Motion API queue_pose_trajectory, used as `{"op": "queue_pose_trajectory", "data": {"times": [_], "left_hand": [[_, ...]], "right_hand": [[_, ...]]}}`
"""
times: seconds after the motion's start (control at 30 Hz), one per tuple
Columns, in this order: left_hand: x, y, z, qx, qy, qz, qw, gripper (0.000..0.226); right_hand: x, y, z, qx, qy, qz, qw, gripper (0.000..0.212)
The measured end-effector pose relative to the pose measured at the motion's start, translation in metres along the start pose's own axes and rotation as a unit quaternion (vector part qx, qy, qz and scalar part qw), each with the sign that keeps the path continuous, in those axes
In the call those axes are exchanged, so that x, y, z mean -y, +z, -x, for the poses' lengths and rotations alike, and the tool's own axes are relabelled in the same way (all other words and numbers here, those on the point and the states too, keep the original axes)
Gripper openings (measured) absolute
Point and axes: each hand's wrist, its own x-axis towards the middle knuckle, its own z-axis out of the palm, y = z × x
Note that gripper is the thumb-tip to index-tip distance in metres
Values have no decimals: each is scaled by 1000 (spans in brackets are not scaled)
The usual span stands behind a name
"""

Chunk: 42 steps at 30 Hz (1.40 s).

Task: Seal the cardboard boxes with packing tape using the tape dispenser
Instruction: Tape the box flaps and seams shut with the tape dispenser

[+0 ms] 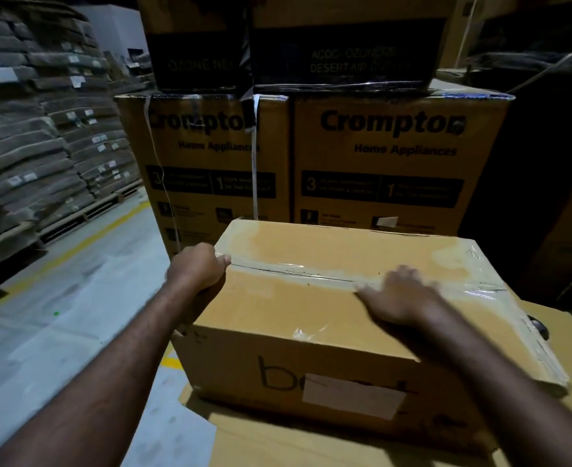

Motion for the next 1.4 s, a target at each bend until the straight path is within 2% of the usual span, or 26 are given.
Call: {"op": "queue_pose_trajectory", "data": {"times": [0.1,0.17,0.23,0.3,0.37,0.43,0.5,0.57,0.63,0.67,0.73,0.83,0.9,1.0,1.17,1.27,1.33,1.4], "left_hand": [[-4,-2,1,12,-4,-9,1000,42],[-4,-5,5,28,-7,-18,999,41],[4,-2,5,47,-7,2,999,44],[15,-2,4,80,8,92,992,43],[24,-7,3,137,18,228,964,39],[33,-17,6,190,18,328,925,34],[41,-23,12,231,24,392,890,28],[42,-23,15,250,28,438,863,24],[35,-20,19,237,21,480,844,16],[31,-21,23,222,17,499,837,17],[33,-15,21,200,-5,525,827,36],[41,-9,22,170,-53,532,828,45],[42,-13,32,151,-86,537,825,41],[41,-24,51,111,-116,551,819,25],[28,-29,110,31,-181,594,783,18],[6,-20,151,54,-186,631,751,17],[-1,-14,165,72,-178,616,764,32],[4,-14,163,43,-182,568,802,29]], "right_hand": [[100,12,3,20,-110,-34,993,91],[155,19,10,35,-198,-35,979,80],[185,17,20,61,-289,-35,955,63],[183,6,33,70,-326,-72,940,53],[154,-8,46,39,-284,-169,943,54],[102,-19,62,-35,-200,-213,956,57],[32,-19,76,-167,-60,-194,965,57],[-35,-8,91,-270,101,-171,942,59],[-78,5,103,-241,207,-161,934,64],[-88,11,107,-204,221,-168,939,66],[-94,13,110,-171,205,-200,943,63],[-95,-4,104,-210,173,-281,920,58],[-100,-21,93,-232,156,-308,909,56],[-108,-51,61,-249,110,-307,912,53],[-104,-83,-18,-279,40,-333,900,54],[-94,-69,-45,-319,55,-329,887,57],[-82,-49,-42,-351,88,-361,859,55],[-67,-19,-23,-361,103,-411,831,52]]}}
